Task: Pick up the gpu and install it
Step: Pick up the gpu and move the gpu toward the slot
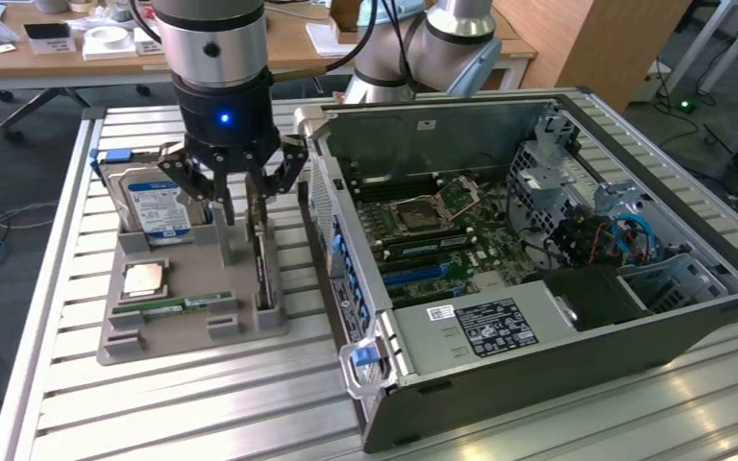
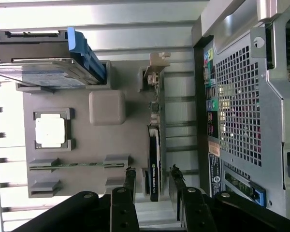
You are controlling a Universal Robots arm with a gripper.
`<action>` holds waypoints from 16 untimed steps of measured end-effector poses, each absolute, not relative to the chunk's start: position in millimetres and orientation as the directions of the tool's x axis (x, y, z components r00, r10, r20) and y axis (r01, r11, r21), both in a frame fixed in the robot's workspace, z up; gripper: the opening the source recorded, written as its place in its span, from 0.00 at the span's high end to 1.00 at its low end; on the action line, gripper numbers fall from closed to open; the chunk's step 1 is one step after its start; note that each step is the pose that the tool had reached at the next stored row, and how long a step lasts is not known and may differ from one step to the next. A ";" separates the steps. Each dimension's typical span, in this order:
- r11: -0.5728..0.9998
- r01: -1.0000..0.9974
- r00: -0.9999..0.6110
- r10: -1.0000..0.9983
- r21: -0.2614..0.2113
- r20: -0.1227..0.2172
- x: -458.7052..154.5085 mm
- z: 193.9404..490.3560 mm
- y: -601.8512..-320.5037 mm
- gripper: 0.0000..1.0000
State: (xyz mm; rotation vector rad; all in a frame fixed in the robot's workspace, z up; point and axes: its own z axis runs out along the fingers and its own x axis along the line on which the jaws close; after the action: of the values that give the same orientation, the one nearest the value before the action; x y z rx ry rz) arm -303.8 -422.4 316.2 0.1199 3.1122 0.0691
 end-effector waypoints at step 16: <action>0.996 0.076 -0.997 0.077 0.045 -0.025 -299.1 309.9 -422.5 0.58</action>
State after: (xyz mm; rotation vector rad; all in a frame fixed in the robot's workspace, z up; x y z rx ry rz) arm -299.1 -422.5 309.9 0.1198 3.1123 0.0691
